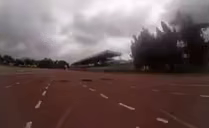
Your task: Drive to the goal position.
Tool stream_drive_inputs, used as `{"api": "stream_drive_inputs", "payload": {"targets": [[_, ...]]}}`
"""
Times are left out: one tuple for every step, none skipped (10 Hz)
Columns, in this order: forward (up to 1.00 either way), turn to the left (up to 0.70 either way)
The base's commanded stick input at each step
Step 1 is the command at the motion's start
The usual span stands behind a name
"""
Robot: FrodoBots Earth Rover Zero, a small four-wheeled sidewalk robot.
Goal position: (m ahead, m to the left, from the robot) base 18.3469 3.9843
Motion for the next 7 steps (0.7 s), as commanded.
{"api": "stream_drive_inputs", "payload": {"targets": [[0.7, 0.0], [0.7, 0.0], [0.7, 0.0], [0.7, 0.0], [0.7, 0.0], [0.7, 0.0], [0.7, 0.0]]}}
